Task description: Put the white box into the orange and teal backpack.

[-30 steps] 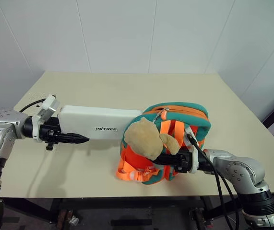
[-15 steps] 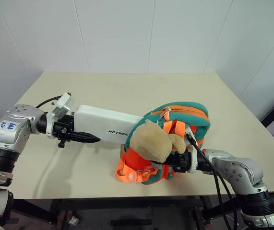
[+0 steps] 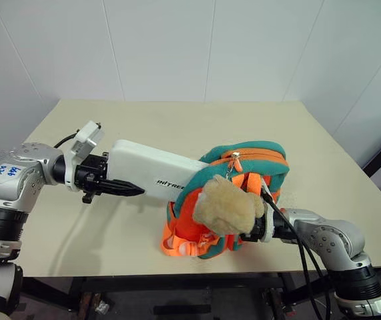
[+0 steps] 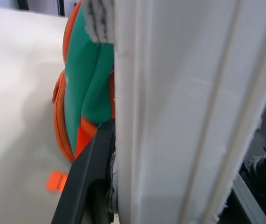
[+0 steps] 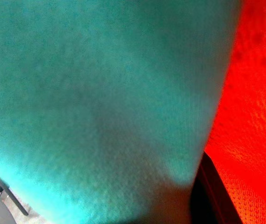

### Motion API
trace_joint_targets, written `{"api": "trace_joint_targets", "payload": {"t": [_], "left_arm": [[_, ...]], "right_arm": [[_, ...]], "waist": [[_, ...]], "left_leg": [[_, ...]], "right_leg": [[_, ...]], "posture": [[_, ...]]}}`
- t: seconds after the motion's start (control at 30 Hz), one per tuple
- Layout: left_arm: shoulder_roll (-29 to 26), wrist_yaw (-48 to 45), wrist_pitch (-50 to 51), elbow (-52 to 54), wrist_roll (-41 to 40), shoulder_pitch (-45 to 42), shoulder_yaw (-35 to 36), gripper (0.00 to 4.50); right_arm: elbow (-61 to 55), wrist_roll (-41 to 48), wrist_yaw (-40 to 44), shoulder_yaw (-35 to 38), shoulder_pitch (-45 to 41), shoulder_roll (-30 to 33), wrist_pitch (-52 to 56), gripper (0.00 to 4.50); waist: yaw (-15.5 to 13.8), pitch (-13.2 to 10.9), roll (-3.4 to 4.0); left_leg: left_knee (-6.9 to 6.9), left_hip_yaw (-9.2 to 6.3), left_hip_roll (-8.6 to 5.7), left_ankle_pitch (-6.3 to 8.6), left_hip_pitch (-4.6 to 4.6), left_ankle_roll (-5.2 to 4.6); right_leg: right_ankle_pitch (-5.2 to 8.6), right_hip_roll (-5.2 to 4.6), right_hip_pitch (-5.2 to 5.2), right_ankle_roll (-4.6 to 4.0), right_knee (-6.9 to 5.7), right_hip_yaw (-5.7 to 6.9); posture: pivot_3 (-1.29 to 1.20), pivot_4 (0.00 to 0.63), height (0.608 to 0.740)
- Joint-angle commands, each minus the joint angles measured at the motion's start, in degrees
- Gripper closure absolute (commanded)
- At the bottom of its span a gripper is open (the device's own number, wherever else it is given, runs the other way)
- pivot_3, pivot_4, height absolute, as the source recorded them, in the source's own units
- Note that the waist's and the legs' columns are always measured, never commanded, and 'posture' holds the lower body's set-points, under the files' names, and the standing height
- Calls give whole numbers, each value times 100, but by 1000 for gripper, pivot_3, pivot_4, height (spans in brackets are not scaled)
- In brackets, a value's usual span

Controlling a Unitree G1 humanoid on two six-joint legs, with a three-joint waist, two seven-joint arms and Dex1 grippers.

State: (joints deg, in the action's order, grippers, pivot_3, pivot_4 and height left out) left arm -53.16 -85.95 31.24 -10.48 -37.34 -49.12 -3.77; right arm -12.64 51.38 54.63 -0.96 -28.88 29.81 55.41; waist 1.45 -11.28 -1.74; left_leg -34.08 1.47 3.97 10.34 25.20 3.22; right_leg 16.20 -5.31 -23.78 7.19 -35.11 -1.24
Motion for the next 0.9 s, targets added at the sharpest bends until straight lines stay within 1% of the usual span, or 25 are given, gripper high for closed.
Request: {"api": "trace_joint_targets", "payload": {"t": [0.03, 0.13, 0.23, 0.37, 0.47, 0.53, 0.6, 0.73, 0.83, 0.9], "left_arm": [[405, -259, -536, 708, 193, 9, -229, 3087], [530, 60, -832, 485, 684, -18, -159, 3087], [596, 117, -870, 416, 891, -23, -123, 3087], [739, 606, -373, 770, 1201, 29, -345, 3087], [708, 808, 213, 1175, 1272, -22, -537, 3087], [594, 878, 497, 1330, 1402, -91, -659, 3087], [529, 1003, 509, 1353, 1618, -162, -737, 3087], [682, 1650, 320, 1025, 2214, -405, -773, 3087], [873, 1847, 313, 951, 2299, -500, -743, 3087], [1026, 1865, 413, 1001, 2191, -553, -689, 3087]], "right_arm": [[-42, -40, -110, -20, -132, -102, -66, 3930], [-47, -54, -107, -2, -117, -100, -69, 3930], [-40, -61, -103, 12, -119, -108, -64, 3930], [-24, -87, -120, 15, -133, -142, -81, 3930], [-33, -98, -127, 17, -136, -162, -74, 3930], [-36, -104, -133, 27, -135, -174, -70, 3930], [-46, -105, -138, 36, -128, -178, -65, 3930], [-52, -107, -152, 35, -111, -197, -73, 3930], [-44, -110, -163, 23, -112, -217, -88, 3930], [-39, -110, -167, 19, -112, -225, -96, 3930]], "waist": [[-3, 0, 0], [-5, 0, 0], [-4, 0, 0], [-14, 0, 0], [-17, 0, 0], [-10, 0, 0], [-4, 0, 0], [-5, 0, 0], [-5, 0, 0], [-5, 0, 0]], "left_leg": [[-2, 0, 0, 0, 0, 0], [-11, 0, 0, 0, -1, 0], [-19, 0, 0, 0, 0, 0], [-21, 0, 0, 0, -1, 0], [-22, 0, 0, 0, 0, 0], [-22, 0, 0, 0, -2, 0], [-22, 0, 0, 0, -4, 0], [-30, 0, 0, 0, -8, -1], [-37, 0, 0, 0, -5, -1], [-38, 0, 0, 0, -5, -1]], "right_leg": [[0, 0, 0, 1, -1, 0], [-5, 0, 4, 8, -2, -2], [-7, 0, 6, 13, -2, -4], [-9, 0, 8, 15, -3, -6], [-9, 0, 8, 17, -5, -8], [-10, 1, 8, 17, -6, -11], [-10, 2, 8, 17, -9, -11], [-9, 2, 10, 16, -15, -13], [-9, 2, 10, 16, -18, -17], [-9, 2, 9, 16, -20, -17]], "posture": [[0, 150, 740], [0, 150, 740], [0, 150, 740], [0, 150, 740], [0, 150, 740], [0, 150, 740], [0, 150, 740], [0, 150, 740], [0, 150, 740], [0, 150, 740]]}}
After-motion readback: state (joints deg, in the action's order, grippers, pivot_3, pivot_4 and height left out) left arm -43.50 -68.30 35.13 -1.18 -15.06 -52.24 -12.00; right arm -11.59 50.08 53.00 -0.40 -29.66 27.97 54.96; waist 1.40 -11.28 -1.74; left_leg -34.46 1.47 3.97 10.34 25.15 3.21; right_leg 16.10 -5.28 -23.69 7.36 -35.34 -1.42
